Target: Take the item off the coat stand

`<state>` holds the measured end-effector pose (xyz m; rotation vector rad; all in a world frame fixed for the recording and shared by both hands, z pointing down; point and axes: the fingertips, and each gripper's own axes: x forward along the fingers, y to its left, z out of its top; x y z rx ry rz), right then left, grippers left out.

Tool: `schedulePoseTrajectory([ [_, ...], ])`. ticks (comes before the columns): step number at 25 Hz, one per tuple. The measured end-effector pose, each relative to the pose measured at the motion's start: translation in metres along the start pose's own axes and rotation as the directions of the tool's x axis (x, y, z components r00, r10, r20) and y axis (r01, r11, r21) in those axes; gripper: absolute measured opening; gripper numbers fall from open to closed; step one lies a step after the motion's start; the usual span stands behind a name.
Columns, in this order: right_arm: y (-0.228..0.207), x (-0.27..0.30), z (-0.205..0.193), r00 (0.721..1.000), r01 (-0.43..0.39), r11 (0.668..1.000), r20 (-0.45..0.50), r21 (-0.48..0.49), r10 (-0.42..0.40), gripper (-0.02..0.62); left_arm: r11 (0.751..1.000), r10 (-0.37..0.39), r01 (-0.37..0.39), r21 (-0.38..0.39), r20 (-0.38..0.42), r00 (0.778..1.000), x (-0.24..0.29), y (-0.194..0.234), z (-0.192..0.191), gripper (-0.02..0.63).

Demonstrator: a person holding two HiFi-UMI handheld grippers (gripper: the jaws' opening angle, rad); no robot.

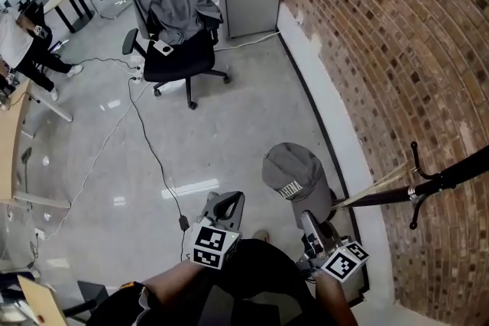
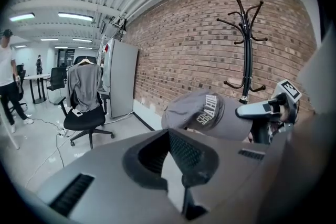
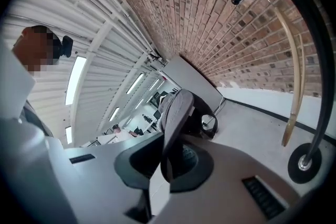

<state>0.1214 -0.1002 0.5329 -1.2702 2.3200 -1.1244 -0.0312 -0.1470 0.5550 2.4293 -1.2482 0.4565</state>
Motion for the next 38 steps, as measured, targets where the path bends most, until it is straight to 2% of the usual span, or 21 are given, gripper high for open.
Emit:
schedulePoseTrajectory([
  [9,0.005,-0.006,-0.012,1.000,-0.001,1.000,-0.001,-0.014,0.001,0.031,0.998,-0.054,0.054,0.040,-0.010,0.999,0.002,-0.020,-0.006,0.032],
  [25,0.013,0.011,-0.021,0.999,-0.017,0.998,-0.046,-0.064,0.015,0.029,1.000,0.001,-0.001,-0.015,0.007,1.000,-0.006,-0.001,-0.014,0.032],
  [38,0.011,0.022,-0.017,0.998,-0.024,0.997,-0.059,-0.071,0.020,0.029,1.000,0.013,-0.013,-0.016,-0.001,1.000,-0.001,0.005,-0.010,0.032],
])
